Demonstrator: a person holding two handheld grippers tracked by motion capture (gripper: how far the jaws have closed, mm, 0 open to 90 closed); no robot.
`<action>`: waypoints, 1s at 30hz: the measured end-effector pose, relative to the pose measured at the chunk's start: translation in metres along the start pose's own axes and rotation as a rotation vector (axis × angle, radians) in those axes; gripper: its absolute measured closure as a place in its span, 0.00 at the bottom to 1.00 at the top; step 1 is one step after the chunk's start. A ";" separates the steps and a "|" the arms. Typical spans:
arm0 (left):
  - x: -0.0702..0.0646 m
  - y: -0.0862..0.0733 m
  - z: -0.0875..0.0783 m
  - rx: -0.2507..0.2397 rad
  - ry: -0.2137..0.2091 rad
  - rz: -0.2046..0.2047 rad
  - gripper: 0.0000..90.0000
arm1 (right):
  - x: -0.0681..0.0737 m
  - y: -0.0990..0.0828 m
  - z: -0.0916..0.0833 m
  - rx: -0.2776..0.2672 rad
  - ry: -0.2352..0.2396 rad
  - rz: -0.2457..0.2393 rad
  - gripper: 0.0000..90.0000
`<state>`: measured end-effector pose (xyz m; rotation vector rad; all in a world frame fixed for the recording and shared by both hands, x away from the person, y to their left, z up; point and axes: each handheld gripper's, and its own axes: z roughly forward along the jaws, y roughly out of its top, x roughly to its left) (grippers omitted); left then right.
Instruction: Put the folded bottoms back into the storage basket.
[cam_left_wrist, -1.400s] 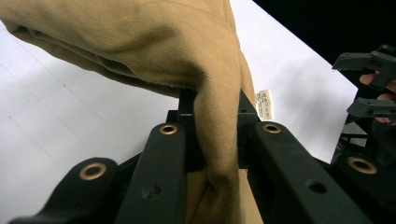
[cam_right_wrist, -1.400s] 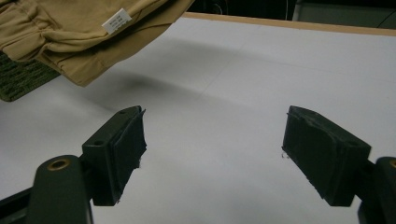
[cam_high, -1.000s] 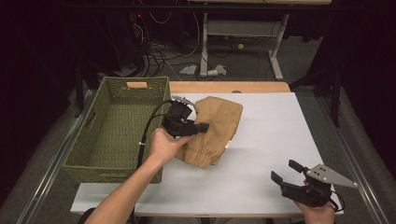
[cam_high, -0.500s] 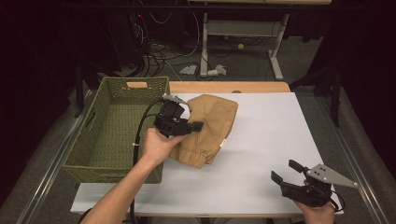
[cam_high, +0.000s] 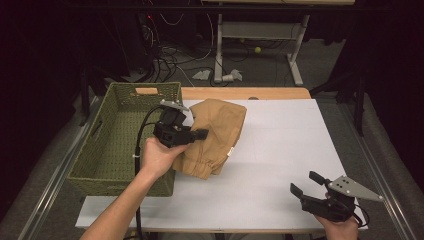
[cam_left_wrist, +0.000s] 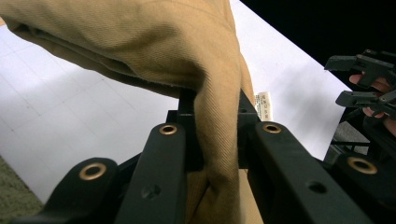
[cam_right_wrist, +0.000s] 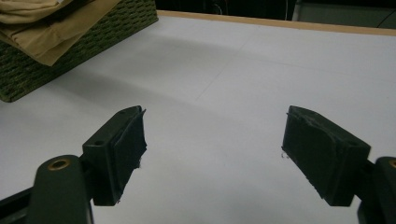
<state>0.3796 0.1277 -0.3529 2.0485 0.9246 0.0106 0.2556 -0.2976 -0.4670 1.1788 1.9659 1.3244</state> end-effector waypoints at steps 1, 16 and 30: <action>0.000 0.000 0.000 0.000 0.000 0.000 0.86 | 0.000 0.000 0.000 0.000 0.000 0.000 0.25; 0.011 -0.008 -0.025 -0.032 0.010 -0.032 0.86 | 0.000 0.000 0.000 -0.002 -0.003 0.000 0.25; 0.019 -0.016 -0.043 -0.054 0.019 -0.055 0.86 | 0.000 0.000 0.000 -0.003 -0.006 0.001 0.25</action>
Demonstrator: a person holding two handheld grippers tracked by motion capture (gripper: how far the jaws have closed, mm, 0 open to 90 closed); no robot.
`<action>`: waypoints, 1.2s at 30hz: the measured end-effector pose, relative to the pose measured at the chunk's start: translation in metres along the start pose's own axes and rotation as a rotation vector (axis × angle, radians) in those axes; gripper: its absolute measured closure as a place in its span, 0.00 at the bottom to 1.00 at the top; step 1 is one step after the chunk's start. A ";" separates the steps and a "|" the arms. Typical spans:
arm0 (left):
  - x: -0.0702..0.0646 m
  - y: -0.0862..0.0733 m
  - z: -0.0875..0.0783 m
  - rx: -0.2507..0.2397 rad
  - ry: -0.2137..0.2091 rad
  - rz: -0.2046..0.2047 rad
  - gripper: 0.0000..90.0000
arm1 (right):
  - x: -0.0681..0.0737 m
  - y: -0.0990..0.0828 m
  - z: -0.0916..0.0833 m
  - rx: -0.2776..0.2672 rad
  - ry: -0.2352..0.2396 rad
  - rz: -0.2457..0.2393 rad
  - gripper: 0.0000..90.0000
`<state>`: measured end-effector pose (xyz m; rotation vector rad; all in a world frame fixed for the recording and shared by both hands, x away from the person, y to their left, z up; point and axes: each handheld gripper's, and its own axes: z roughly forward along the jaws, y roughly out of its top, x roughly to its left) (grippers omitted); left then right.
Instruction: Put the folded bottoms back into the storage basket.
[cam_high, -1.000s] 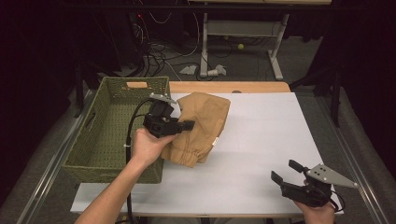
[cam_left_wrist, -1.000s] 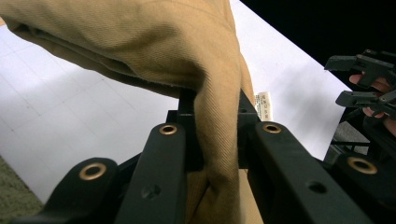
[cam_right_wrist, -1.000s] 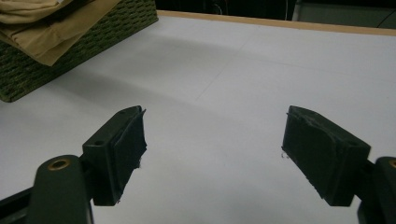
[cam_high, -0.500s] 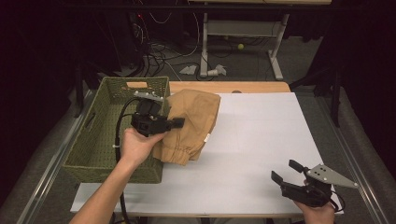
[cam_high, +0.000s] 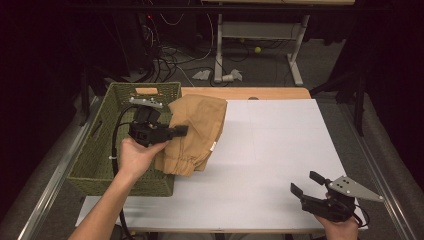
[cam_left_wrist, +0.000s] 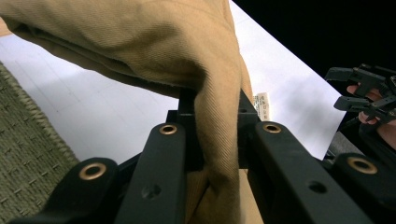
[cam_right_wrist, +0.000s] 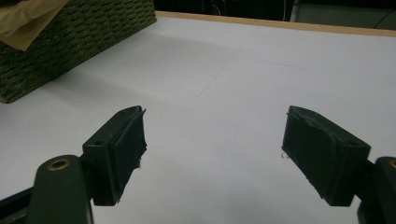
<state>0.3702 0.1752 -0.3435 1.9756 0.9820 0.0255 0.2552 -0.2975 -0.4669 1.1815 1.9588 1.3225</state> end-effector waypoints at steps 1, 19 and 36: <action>0.001 -0.001 -0.001 -0.001 0.000 -0.001 0.86 | 0.000 0.000 0.000 0.000 0.000 0.000 0.25; 0.014 -0.008 -0.027 -0.042 0.022 -0.034 0.86 | 0.000 0.000 0.000 0.000 -0.002 0.001 0.25; 0.025 -0.016 -0.045 -0.069 0.043 -0.061 0.86 | 0.000 0.000 0.000 0.000 -0.003 0.005 0.25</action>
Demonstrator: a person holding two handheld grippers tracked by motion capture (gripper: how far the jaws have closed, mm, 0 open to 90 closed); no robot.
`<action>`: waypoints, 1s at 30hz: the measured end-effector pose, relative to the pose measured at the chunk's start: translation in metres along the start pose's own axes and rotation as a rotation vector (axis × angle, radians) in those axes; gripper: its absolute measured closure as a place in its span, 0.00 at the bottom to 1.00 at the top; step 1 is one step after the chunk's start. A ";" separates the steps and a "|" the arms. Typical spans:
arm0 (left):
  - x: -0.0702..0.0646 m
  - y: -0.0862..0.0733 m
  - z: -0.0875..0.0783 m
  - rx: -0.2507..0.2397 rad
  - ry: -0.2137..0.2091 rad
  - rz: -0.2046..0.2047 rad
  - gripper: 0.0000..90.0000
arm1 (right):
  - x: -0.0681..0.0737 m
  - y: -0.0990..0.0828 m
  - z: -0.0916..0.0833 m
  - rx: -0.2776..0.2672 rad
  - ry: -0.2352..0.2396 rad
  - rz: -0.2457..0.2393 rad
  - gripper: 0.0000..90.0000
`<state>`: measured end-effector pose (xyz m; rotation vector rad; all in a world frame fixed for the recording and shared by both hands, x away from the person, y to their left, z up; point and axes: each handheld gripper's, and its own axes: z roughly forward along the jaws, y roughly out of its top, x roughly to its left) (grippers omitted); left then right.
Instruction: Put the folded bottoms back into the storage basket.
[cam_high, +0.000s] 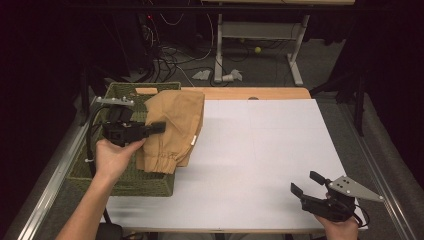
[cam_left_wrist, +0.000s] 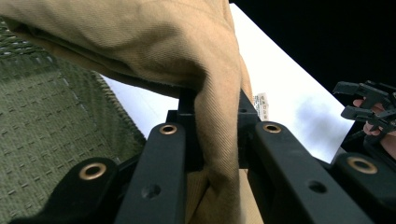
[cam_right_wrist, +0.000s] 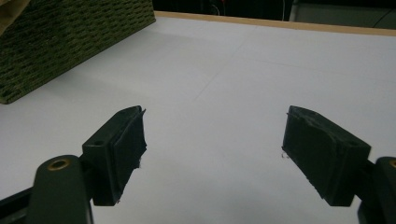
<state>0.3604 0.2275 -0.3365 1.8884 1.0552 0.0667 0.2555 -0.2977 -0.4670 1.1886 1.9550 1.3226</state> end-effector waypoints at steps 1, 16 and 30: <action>0.001 0.000 -0.001 -0.003 0.001 -0.003 0.86 | 0.000 0.000 0.000 0.000 0.000 0.001 0.25; 0.009 -0.006 -0.014 -0.019 0.027 -0.020 0.86 | 0.000 0.000 0.000 -0.001 -0.003 0.004 0.25; 0.019 -0.013 -0.030 -0.046 0.052 -0.044 0.86 | 0.000 0.000 0.000 -0.001 -0.005 0.003 0.25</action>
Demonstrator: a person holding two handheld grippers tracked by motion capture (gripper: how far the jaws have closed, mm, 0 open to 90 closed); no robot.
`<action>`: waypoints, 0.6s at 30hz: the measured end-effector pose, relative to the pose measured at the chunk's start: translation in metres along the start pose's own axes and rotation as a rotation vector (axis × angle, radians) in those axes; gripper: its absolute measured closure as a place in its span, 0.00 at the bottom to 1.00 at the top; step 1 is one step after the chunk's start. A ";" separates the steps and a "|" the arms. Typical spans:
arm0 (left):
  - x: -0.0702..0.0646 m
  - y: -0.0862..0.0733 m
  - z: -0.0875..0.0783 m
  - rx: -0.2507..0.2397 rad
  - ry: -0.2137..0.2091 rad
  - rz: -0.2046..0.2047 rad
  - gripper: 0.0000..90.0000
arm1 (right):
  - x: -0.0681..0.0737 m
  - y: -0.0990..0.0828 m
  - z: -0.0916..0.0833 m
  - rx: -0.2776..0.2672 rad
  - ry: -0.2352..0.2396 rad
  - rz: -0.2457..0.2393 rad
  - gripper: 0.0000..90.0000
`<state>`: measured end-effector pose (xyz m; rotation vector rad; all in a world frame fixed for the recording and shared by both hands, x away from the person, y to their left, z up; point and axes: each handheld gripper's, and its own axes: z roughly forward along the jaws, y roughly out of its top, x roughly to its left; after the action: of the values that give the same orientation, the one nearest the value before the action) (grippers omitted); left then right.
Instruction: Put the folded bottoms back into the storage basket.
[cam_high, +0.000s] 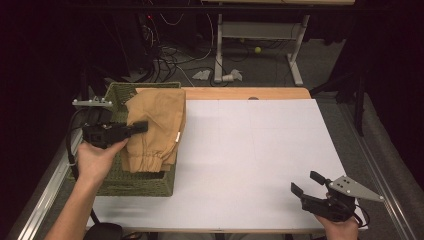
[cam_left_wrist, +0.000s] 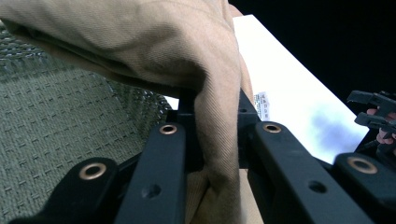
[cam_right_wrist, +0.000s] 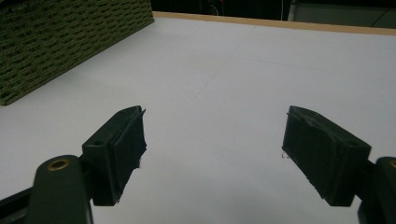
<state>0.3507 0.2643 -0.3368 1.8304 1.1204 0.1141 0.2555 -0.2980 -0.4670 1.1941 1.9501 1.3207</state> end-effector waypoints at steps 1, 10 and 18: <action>0.001 0.000 -0.001 -0.001 0.001 0.000 0.86 | 0.000 0.000 0.000 0.000 0.000 0.000 0.25; 0.009 -0.005 -0.008 -0.017 0.025 -0.016 0.86 | 0.000 0.000 0.000 -0.001 -0.001 0.000 0.25; 0.019 -0.011 -0.014 -0.020 0.062 -0.040 0.86 | 0.000 0.000 0.000 0.000 -0.001 0.000 0.25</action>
<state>0.3476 0.2888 -0.3448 1.7967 1.1944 0.1597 0.2555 -0.2979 -0.4670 1.1948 1.9496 1.3192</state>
